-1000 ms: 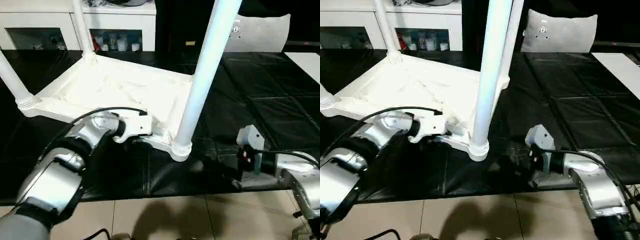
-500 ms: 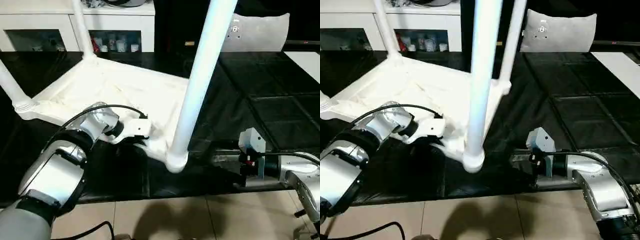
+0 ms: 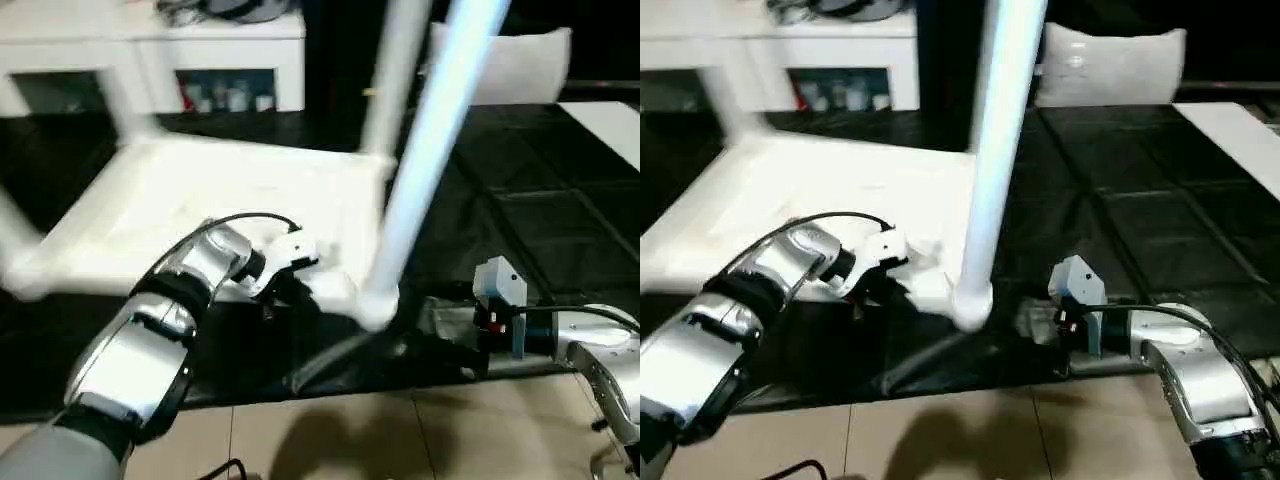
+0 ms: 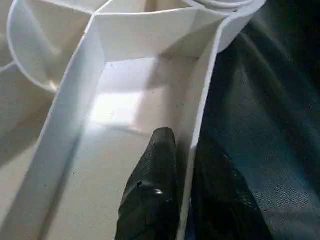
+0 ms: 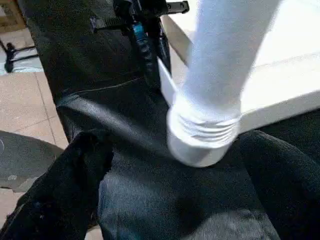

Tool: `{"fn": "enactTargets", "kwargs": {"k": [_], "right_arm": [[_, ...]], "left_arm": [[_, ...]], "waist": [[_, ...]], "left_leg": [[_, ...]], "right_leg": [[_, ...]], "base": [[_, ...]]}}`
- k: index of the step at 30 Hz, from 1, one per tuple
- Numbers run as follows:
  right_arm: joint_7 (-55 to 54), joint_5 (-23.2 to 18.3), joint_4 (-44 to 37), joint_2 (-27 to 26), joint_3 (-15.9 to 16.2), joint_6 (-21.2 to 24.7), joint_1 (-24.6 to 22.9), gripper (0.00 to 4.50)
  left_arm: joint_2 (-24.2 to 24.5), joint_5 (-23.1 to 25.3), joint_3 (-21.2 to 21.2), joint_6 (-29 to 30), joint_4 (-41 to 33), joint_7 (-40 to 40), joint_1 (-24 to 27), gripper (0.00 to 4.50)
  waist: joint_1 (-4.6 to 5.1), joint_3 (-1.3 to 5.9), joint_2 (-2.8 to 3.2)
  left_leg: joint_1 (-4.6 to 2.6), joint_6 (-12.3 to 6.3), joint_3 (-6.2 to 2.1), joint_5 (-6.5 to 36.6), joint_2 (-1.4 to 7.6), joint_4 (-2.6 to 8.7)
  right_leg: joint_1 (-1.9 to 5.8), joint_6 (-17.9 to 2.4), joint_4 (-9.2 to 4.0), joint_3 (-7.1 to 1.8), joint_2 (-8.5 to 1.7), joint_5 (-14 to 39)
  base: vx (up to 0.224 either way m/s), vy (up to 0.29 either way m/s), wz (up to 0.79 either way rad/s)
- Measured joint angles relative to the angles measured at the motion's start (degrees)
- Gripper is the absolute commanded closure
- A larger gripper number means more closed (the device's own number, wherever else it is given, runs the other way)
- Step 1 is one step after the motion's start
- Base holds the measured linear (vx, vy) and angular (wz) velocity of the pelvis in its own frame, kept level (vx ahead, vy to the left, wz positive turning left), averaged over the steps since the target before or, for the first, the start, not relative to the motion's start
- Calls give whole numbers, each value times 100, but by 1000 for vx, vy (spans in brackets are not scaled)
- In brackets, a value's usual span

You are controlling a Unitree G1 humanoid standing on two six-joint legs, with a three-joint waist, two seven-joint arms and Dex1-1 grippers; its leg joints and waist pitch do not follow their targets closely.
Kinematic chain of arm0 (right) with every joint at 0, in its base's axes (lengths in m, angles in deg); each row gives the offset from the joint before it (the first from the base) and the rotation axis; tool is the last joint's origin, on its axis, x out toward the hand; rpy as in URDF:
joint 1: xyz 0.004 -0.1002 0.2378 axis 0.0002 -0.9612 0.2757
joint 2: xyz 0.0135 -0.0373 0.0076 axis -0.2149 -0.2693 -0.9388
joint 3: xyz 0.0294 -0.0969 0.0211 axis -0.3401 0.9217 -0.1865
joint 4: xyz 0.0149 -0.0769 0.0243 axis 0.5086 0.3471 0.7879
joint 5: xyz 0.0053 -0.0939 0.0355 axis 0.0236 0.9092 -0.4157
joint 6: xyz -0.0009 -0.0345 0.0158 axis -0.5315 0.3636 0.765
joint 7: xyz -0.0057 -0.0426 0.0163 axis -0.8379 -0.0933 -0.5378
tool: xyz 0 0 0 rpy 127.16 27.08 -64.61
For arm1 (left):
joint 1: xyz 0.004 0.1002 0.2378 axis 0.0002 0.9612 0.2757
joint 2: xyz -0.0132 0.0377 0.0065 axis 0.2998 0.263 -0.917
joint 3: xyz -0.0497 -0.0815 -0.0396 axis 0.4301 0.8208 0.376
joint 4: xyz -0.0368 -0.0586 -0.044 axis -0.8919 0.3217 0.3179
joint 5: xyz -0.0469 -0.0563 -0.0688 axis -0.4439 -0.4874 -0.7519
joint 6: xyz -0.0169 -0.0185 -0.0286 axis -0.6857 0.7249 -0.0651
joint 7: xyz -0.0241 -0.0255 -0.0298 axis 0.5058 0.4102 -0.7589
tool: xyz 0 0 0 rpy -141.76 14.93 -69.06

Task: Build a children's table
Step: Rotate table base

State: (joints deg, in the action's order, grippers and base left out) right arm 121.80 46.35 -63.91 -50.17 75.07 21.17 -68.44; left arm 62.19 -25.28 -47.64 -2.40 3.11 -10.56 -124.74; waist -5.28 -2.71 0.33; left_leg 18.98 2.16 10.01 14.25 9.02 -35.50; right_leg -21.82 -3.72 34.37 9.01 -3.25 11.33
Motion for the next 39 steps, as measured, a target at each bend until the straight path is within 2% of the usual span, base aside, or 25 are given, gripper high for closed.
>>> {"fn": "enactTargets", "kwargs": {"k": [3,5,8,10,12,16,21,25,28,31,33,36,39], "right_arm": [[-21,10,28,-70,36,-30,13,0],[-41,14,113,-106,41,-46,60,0],[-65,23,163,-137,53,-76,159,0],[-70,27,176,-135,52,-80,159,0],[-70,27,176,-156,59,-80,180,0],[-130,52,195,-210,81,-85,216,0],[-140,53,216,-232,113,-133,201,0],[-140,53,214,-233,143,-137,199,0],[-147,54,213,-234,150,-137,184,0],[-148,54,212,-232,150,-137,180,0],[-145,52,212,-232,151,-137,182,0],[-129,51,214,-197,150,-137,181,0],[-122,49,214,-155,149,-137,182,0]], "left_arm": [[27,-52,95,83,-828,63,510,445],[68,-57,129,-208,-1353,190,843,447],[299,-49,-21,-561,-1946,80,1182,449],[405,-43,-133,-466,-2313,-92,1293,449],[404,-27,-175,-204,-2502,-72,1329,449],[100,38,-49,616,-2666,332,1329,449],[-154,48,101,1639,-3100,1070,1424,449],[-208,48,222,2044,-3340,1438,1525,449],[-96,71,267,1920,-3697,1503,1773,449],[69,82,251,1139,-3858,1556,2054,449],[123,72,223,897,-3849,1546,2099,406],[119,-195,354,885,-3797,1474,2110,387],[124,-298,394,795,-3737,1409,2097,353]], "waist": [[21,36,56],[10,44,69],[1,43,65],[2,51,28],[-17,67,-13],[-34,79,-11],[78,85,-18],[129,86,-18],[168,91,-9],[176,93,-2],[157,94,-1],[118,80,-23],[37,74,-33]], "left_leg": [[2,-2,0,1,-3,4],[5,-2,0,1,-3,9],[9,-2,-1,1,-3,23],[9,-4,-1,2,-3,38],[9,-10,-1,7,-3,41],[10,-19,4,12,-15,35],[2,-19,12,11,-13,33],[1,-19,11,10,-9,34],[5,-20,9,11,-9,39],[9,-22,6,12,-9,47],[9,-22,4,12,-9,49],[12,-20,3,11,-9,48],[20,-21,3,12,-9,45]], "right_leg": [[0,6,-5,-1,0,1],[-1,8,-10,-1,0,2],[-5,14,-20,1,0,2],[-7,17,-24,1,0,8],[-6,19,-28,1,0,15],[-2,19,-32,-3,-15,12],[-4,15,-28,-5,-11,2],[-5,14,-28,-5,-4,2],[-7,17,-37,-4,-4,4],[-9,18,-38,-1,-2,9],[-10,17,-38,0,-2,9],[-11,17,-38,1,-2,9],[-12,18,-46,1,-4,9]], "base": [[0,0,0],[0,0,0],[0,0,0],[0,0,0],[0,0,0],[0,0,0],[0,0,0],[0,0,0],[0,0,0],[0,0,0],[0,0,0],[0,0,0],[0,0,0]]}}
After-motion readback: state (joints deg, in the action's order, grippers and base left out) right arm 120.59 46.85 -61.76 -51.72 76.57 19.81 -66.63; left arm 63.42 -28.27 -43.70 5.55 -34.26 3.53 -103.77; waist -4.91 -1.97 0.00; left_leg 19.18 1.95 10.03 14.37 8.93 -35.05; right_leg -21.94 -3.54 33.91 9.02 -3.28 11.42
